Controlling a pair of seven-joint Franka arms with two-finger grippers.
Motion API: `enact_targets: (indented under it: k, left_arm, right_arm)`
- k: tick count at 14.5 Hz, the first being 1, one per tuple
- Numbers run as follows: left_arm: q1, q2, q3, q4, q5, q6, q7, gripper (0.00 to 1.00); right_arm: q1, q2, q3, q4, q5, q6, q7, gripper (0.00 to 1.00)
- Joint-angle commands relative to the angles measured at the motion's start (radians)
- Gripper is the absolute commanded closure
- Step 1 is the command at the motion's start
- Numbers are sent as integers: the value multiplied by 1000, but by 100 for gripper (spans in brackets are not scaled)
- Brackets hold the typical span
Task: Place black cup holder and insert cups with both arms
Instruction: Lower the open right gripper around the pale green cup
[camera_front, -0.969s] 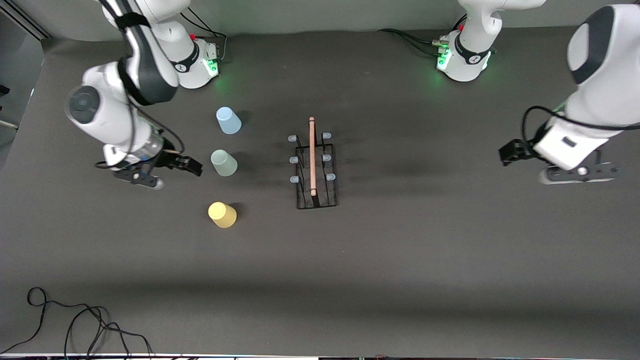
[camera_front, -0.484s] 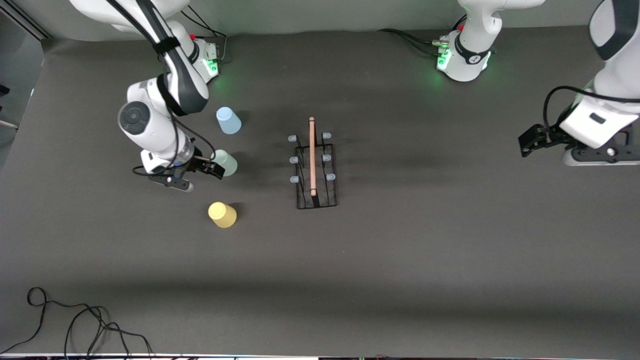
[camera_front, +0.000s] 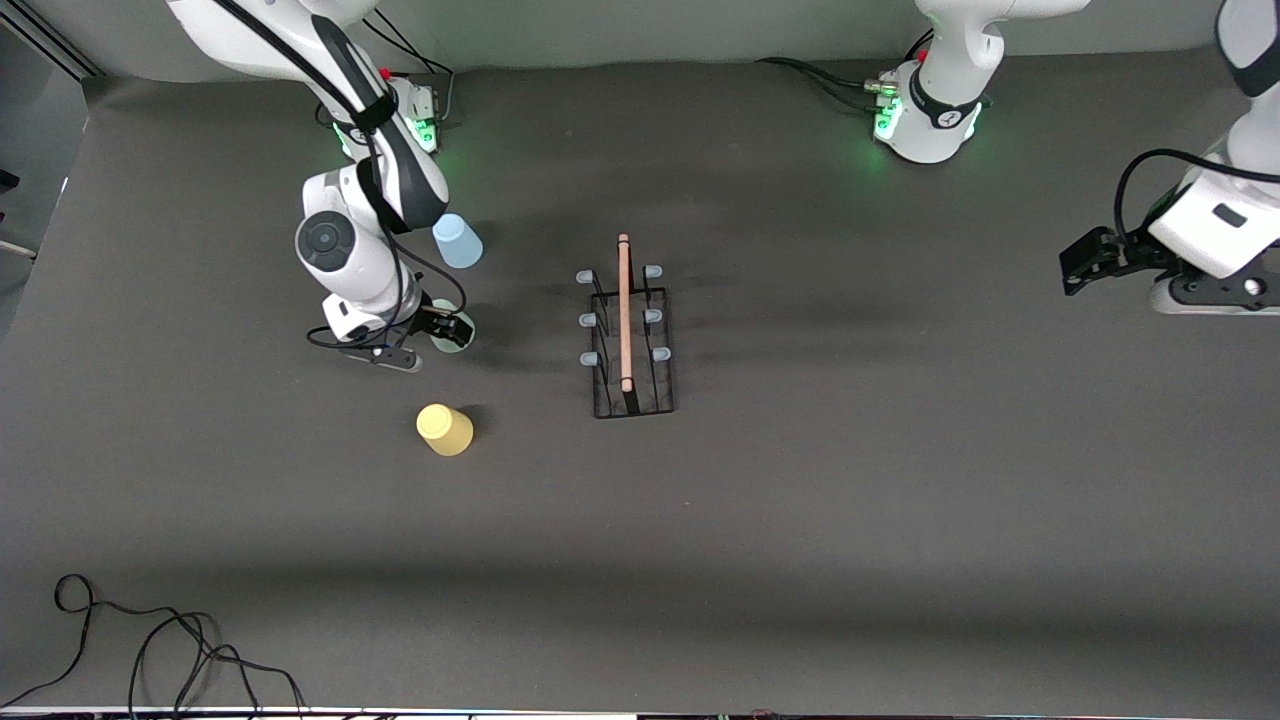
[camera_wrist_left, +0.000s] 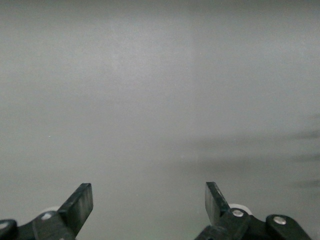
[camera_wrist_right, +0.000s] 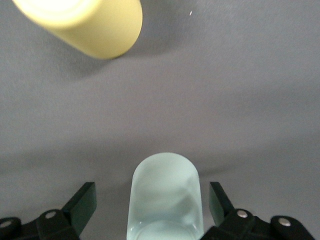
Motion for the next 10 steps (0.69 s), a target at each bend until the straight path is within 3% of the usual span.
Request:
enact_targets:
  k: [1, 10]
  left_arm:
    - [8, 24, 0, 52, 0, -43, 31, 0]
    - [26, 30, 17, 54, -16, -50, 90, 0]
  right_arm:
    - [41, -4, -7, -13, 14, 5, 5, 0]
    - [48, -21, -7, -31, 14, -75, 3, 0]
